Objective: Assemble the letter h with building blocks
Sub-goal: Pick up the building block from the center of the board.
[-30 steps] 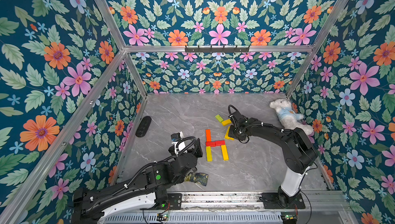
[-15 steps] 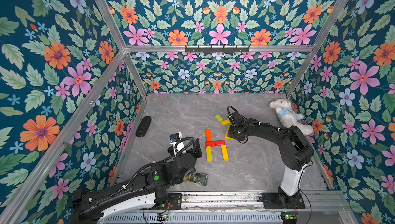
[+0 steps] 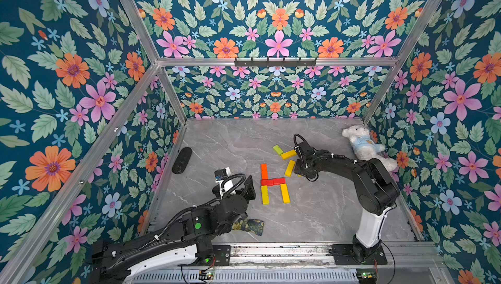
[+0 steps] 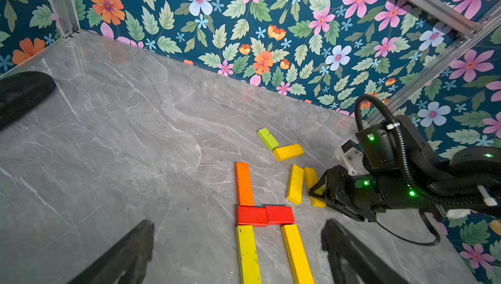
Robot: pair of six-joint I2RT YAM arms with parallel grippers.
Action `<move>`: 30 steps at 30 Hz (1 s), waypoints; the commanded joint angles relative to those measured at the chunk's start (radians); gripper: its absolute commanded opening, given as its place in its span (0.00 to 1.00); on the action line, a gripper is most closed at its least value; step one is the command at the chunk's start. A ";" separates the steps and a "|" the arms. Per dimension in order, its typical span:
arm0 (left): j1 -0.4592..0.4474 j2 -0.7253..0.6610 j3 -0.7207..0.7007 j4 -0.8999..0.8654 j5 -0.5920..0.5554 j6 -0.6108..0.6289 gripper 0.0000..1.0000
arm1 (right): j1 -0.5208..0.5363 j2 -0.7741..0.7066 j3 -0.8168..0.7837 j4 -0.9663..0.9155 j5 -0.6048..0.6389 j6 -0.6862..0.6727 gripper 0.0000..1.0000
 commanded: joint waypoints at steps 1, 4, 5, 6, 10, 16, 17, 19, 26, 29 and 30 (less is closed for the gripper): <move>0.000 0.010 0.004 -0.007 -0.019 0.001 0.99 | -0.001 0.020 0.032 -0.013 0.023 -0.101 0.53; 0.000 0.019 0.006 -0.004 -0.018 0.001 0.99 | -0.003 0.058 0.078 -0.035 0.037 -0.164 0.53; 0.000 0.021 0.007 -0.004 -0.016 0.001 0.99 | -0.003 0.069 0.093 -0.045 0.042 -0.176 0.52; 0.000 0.022 0.007 -0.004 -0.017 0.000 0.99 | -0.004 0.082 0.106 -0.057 0.050 -0.188 0.52; 0.000 0.022 0.010 -0.008 -0.014 -0.002 0.99 | -0.007 0.107 0.136 -0.084 0.065 -0.215 0.47; 0.000 0.024 0.012 -0.010 -0.016 -0.002 0.99 | -0.042 0.100 0.117 -0.073 0.077 -0.223 0.27; 0.000 0.025 0.012 -0.010 -0.017 -0.004 0.99 | -0.043 0.095 0.113 -0.068 0.078 -0.230 0.25; 0.000 0.029 0.014 -0.008 -0.014 -0.005 0.99 | -0.046 0.074 0.103 -0.046 0.073 -0.260 0.21; 0.000 0.044 0.024 -0.009 -0.017 -0.001 1.00 | -0.027 -0.098 0.017 -0.015 0.020 -0.300 0.18; 0.000 0.043 0.026 -0.001 -0.014 0.007 0.99 | -0.005 -0.167 -0.028 -0.045 0.008 -0.291 0.18; 0.000 0.045 0.027 0.002 -0.014 0.010 0.99 | 0.003 -0.185 -0.045 -0.053 -0.001 -0.285 0.18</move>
